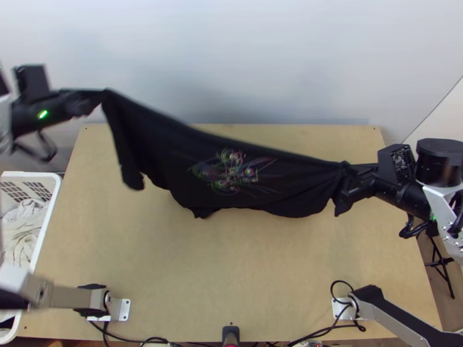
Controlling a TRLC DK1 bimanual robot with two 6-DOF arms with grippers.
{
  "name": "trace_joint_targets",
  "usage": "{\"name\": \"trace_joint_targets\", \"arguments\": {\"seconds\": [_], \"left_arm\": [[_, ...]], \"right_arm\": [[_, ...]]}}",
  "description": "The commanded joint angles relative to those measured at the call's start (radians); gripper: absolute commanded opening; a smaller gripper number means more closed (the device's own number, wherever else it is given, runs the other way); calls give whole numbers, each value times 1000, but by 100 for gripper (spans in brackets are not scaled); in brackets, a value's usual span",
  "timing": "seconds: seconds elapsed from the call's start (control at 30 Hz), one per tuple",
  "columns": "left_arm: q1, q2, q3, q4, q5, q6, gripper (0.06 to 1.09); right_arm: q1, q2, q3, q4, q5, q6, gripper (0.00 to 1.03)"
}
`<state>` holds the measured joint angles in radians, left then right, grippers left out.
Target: Fold the t-shirt
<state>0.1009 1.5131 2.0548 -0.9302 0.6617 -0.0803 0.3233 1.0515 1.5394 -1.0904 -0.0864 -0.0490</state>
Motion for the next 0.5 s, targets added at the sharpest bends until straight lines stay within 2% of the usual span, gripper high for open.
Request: {"name": "trace_joint_targets", "arguments": {"seconds": [0.0,0.1,0.33,0.37,0.4,0.47], "left_arm": [[-112,354,295,136,-103,-16,10],[-198,438,315,278,-177,-15,9],[-475,575,268,340,-353,102,10],[-491,598,268,360,-369,102,20],[-498,625,268,383,-382,102,41],[-500,670,268,409,-415,100,88]], "right_arm": [[-115,-16,-47,129,45,5,3],[-198,-16,-56,211,86,9,3],[-317,-77,-156,288,112,-18,3],[-319,-90,-180,288,116,-26,3],[-320,-102,-206,291,116,-28,3],[-320,-117,-246,297,116,-29,3]]}}
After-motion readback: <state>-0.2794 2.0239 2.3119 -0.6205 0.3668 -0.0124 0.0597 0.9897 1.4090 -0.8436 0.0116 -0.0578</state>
